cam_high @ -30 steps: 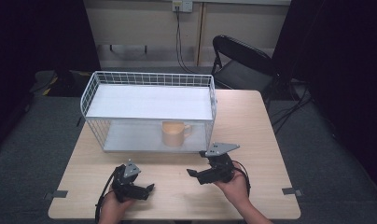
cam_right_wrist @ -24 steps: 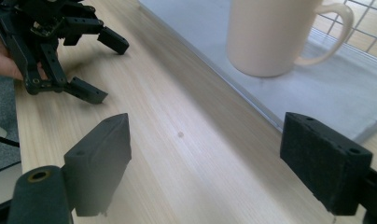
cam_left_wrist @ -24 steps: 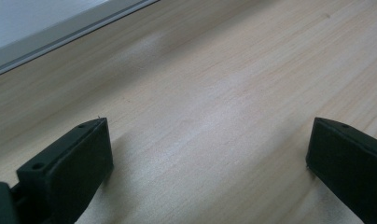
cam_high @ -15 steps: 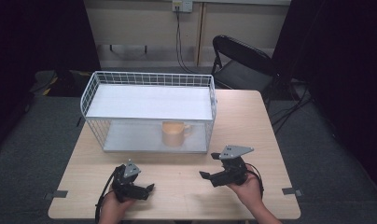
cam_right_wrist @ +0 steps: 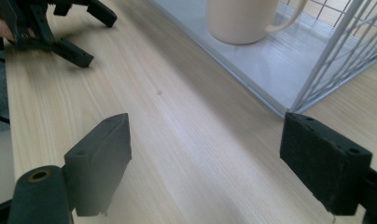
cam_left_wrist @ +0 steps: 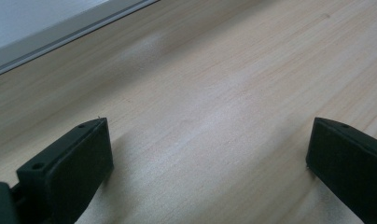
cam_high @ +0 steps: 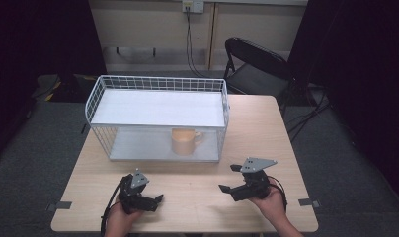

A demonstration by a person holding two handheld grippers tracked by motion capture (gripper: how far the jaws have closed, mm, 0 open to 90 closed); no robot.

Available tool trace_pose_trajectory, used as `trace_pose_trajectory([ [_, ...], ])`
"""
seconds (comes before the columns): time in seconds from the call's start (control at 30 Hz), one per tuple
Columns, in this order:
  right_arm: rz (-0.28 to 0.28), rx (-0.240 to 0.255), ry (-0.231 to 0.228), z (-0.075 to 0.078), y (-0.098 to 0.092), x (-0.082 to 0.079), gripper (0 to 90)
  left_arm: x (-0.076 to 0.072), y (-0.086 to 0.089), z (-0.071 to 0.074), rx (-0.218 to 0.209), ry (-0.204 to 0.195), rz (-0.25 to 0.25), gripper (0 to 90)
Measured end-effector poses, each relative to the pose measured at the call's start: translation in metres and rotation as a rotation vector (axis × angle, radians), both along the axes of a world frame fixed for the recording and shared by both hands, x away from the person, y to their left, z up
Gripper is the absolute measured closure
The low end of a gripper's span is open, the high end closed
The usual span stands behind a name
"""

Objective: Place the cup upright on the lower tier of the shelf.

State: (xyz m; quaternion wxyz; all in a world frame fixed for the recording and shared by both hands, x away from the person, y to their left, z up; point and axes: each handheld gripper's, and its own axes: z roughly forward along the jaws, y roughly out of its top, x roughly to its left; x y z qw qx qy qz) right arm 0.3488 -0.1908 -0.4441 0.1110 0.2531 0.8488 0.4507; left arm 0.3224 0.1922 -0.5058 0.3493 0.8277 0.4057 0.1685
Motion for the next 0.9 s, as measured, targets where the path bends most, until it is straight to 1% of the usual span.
trace_pose_trajectory([
  [0.17, 0.002, -0.015, -0.019, -0.007, -0.013, -0.001, 16.1, 0.0, 0.0, 0.0, 0.0, 0.0, 0.001, 0.0],
  [0.27, -0.002, -0.018, -0.014, -0.009, -0.016, -0.001, 16.1, 0.0, 0.0, 0.0, 0.0, 0.0, 0.001, 0.0],
  [0.4, -0.014, -0.036, -0.01, -0.017, -0.026, -0.001, 16.1, 0.0, 0.0, 0.0, 0.002, -0.001, -0.001, 0.0],
  [0.57, -0.023, -0.045, -0.004, -0.023, -0.033, -0.002, 16.1, 0.0, 0.0, 0.0, 0.002, -0.001, -0.001, 0.0],
  [0.63, -0.03, -0.047, 0.004, -0.029, -0.038, -0.001, 16.1, 0.0, 0.0, 0.0, 0.0, 0.0, 0.001, 0.0],
  [0.67, -0.03, -0.047, 0.004, -0.029, -0.038, -0.001, 16.1, 0.0, 0.0, 0.0, 0.0, 0.0, 0.001, 0.0],
  [0.73, -0.027, -0.058, 0.004, -0.033, -0.041, -0.002, 16.1, 0.0, 0.0, 0.0, 0.002, -0.001, -0.001, 0.0],
  [0.8, -0.02, -0.058, 0.006, -0.037, -0.043, -0.002, 16.1, 0.0, 0.0, 0.0, 0.0, 0.0, 0.001, 0.0],
  [0.87, -0.013, -0.074, 0.004, -0.042, -0.044, -0.003, 16.1, 0.0, 0.0, 0.0, 0.002, -0.001, -0.001, 0.0],
  [0.9, -0.013, -0.074, 0.004, -0.042, -0.044, -0.003, 16.1, 0.0, 0.0, 0.0, 0.002, -0.001, -0.001, 0.0],
])
